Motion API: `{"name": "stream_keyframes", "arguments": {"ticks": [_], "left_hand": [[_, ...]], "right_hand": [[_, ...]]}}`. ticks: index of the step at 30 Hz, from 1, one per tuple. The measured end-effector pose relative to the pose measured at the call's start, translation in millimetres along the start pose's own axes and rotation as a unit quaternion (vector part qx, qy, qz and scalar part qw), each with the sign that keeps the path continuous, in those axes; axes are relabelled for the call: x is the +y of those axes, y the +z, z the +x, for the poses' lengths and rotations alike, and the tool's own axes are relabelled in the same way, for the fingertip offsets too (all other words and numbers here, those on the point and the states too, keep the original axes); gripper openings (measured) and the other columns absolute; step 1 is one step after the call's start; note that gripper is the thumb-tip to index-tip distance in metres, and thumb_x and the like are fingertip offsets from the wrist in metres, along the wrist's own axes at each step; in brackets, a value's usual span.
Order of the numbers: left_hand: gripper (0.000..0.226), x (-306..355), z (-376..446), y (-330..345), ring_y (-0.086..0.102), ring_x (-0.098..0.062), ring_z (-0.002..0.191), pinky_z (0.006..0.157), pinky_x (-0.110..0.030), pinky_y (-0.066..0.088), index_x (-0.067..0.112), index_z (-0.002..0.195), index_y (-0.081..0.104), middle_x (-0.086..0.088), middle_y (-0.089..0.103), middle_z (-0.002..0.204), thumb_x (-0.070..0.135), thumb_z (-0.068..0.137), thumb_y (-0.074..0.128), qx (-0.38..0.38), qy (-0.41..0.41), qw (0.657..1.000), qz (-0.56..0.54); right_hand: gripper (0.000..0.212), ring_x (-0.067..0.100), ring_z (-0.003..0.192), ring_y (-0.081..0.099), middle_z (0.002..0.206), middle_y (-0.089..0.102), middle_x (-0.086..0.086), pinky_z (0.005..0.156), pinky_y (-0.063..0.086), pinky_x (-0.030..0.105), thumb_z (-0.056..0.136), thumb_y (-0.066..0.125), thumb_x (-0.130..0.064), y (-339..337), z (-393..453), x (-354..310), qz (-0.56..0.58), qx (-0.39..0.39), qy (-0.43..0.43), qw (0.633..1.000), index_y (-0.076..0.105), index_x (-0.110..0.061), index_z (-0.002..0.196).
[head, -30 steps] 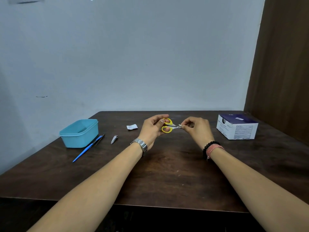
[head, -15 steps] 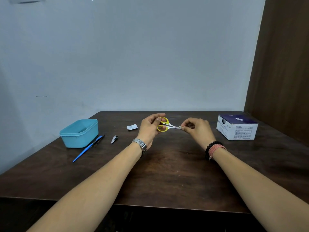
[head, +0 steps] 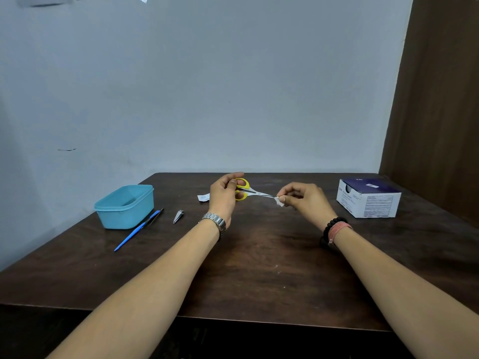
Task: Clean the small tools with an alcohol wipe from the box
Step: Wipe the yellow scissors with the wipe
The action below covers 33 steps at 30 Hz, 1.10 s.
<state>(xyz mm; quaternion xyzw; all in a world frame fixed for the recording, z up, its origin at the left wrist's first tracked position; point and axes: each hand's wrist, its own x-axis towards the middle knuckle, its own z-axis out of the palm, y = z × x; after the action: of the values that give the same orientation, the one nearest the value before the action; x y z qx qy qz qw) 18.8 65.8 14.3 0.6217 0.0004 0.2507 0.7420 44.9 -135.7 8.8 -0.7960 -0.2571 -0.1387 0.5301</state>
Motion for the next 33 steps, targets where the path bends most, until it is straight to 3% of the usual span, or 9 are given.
{"name": "stream_keyframes", "arguments": {"ticks": [4, 11, 19, 24, 29, 33], "left_hand": [[0.029, 1, 3, -1, 0.049, -0.009, 0.056, 0.052, -0.016, 0.045, 0.006, 0.1, 0.065, -0.001, 0.059, 0.075, 0.001, 0.101, 0.036, 0.019, -0.006, 1.0, -0.02], [0.033, 0, -1, 4, 0.047, -0.012, 0.059, 0.051, -0.016, 0.043, 0.007, 0.092, 0.063, -0.003, 0.056, 0.072, -0.004, 0.099, 0.033, -0.007, 0.004, 1.0, -0.01], [0.034, -3, -1, 6, 0.05, -0.011, 0.063, 0.053, -0.016, 0.045, 0.012, 0.09, 0.065, -0.001, 0.058, 0.074, -0.001, 0.1, 0.034, -0.026, 0.017, 0.999, 0.022], [0.035, -4, 1, 5, 0.051, -0.011, 0.063, 0.053, -0.015, 0.044, 0.012, 0.09, 0.064, 0.0, 0.058, 0.074, -0.001, 0.1, 0.033, -0.021, 0.02, 0.999, 0.022], [0.036, -8, -3, 9, 0.052, -0.009, 0.065, 0.057, -0.017, 0.045, 0.015, 0.09, 0.065, 0.001, 0.059, 0.075, 0.0, 0.1, 0.034, -0.047, 0.025, 0.998, 0.04], [0.036, -5, 3, 5, 0.052, -0.01, 0.066, 0.055, -0.015, 0.045, 0.016, 0.09, 0.064, 0.0, 0.06, 0.078, 0.0, 0.1, 0.034, -0.011, 0.024, 1.0, 0.012]], "right_hand": [[0.015, 0.01, 0.063, 0.063, 0.069, 0.069, 0.0, 0.054, 0.047, 0.018, 0.085, 0.07, -0.007, -2, 4, 7, 0.05, 0.029, 0.037, 0.998, 0.07, -0.018, 0.076], [0.012, 0.013, 0.066, 0.064, 0.077, 0.07, 0.009, 0.06, 0.053, 0.019, 0.088, 0.066, -0.002, 1, 6, 11, 0.129, 0.044, 0.057, 0.989, 0.07, -0.012, 0.083], [0.016, 0.007, 0.065, 0.067, 0.075, 0.073, 0.003, 0.066, 0.054, 0.015, 0.089, 0.059, 0.008, 14, -2, -2, 0.233, -0.091, 0.077, 0.965, 0.068, -0.003, 0.095], [0.018, 0.012, 0.077, 0.071, 0.089, 0.074, 0.008, 0.074, 0.056, 0.018, 0.088, 0.058, 0.009, 12, 1, -3, 0.315, -0.085, 0.082, 0.942, 0.068, -0.003, 0.099], [0.019, 0.013, 0.078, 0.072, 0.086, 0.075, 0.009, 0.072, 0.056, 0.018, 0.089, 0.057, 0.008, 17, -3, -4, 0.302, -0.125, 0.088, 0.941, 0.068, -0.003, 0.1], [0.022, 0.012, 0.079, 0.072, 0.085, 0.076, 0.007, 0.072, 0.056, 0.017, 0.088, 0.056, 0.011, 11, -2, -7, 0.35, -0.107, 0.097, 0.925, 0.067, -0.003, 0.102]]}}
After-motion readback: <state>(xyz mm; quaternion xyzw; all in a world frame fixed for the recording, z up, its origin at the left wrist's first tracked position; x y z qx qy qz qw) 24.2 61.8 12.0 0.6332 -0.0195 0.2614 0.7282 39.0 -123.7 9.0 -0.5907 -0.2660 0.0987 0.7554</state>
